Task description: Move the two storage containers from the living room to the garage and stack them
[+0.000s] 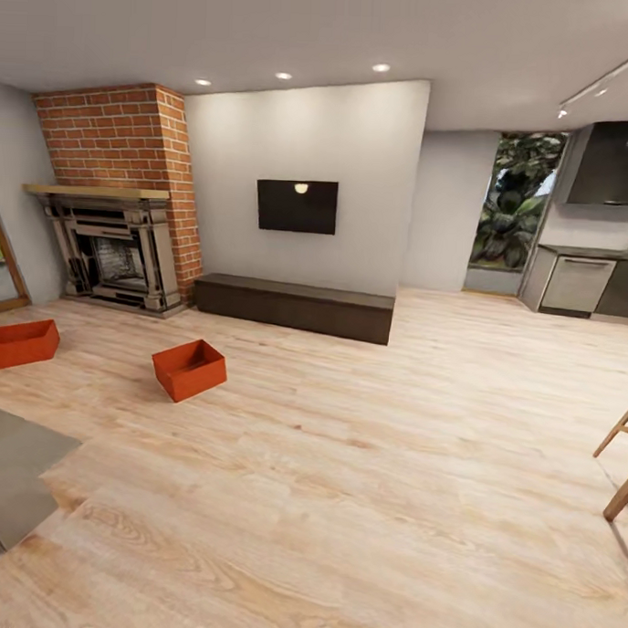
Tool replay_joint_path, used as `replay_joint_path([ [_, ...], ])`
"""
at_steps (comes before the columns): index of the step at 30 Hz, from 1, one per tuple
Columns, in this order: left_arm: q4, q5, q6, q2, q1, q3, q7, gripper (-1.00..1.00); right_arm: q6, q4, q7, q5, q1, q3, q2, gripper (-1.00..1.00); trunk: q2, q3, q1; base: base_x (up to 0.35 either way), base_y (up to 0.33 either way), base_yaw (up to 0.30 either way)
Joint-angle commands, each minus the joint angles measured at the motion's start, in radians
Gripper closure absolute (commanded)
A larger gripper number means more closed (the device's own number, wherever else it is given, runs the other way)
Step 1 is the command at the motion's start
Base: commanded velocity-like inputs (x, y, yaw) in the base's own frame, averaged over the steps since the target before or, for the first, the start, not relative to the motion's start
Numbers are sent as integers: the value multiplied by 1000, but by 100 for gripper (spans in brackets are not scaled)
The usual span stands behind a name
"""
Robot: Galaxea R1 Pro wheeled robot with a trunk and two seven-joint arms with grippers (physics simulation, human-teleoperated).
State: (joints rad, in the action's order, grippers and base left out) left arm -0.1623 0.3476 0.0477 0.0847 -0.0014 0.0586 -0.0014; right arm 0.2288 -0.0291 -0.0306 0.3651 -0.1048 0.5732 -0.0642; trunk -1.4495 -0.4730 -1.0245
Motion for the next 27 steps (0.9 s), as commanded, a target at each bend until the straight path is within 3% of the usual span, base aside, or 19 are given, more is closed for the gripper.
replay_joint_path([
  [1,-2,1,5,0,0,6,0,-100,6,-3,-3,30,-1,9,0,-100,0,-1,-1,324,-62,281],
  [4,-2,1,5,0,0,7,0,-100,5,-3,-3,69,-1,9,0,-100,0,-1,-1,324,-80,281],
  [7,-2,1,5,0,0,7,0,-100,4,-3,-2,82,-1,10,-1,-100,0,-1,-1,324,-93,281],
  [19,-2,1,4,0,0,9,0,-100,3,-3,-2,91,-1,10,-2,-100,0,-1,-1,324,-100,281],
  [27,-2,1,4,0,0,10,0,-100,4,-3,-2,93,-1,10,-7,-100,0,-1,-1,324,-100,63],
])
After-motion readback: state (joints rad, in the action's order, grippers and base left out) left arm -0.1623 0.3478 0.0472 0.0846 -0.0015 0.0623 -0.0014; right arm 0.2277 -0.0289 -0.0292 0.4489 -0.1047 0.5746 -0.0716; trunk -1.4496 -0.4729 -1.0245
